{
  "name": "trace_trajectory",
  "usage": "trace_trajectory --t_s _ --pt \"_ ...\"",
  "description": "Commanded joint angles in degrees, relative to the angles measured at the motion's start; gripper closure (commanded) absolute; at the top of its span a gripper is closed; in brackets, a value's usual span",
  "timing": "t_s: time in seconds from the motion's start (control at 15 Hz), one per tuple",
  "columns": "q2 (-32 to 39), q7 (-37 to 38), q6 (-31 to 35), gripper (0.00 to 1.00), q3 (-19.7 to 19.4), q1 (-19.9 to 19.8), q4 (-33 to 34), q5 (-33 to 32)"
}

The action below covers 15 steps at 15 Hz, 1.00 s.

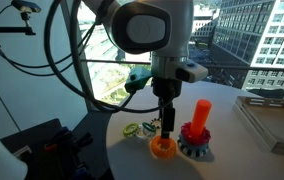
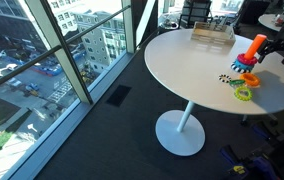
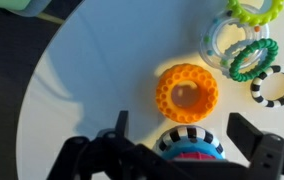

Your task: Put the orange ring on the ring holder

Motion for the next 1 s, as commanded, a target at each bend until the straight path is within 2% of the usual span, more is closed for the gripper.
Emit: trace_trajectory --t_s 0.0,0.67,0.93 --pt "5.2 -0.1 1.2 0.0 -0.9 -0.1 3.2 1.4" --pt "12.6 0.5 3.1 0.0 -3.3 0.1 5.2 1.3" --pt "13.8 0.2 6.5 0.0 -3.6 0.3 4.1 1.7"
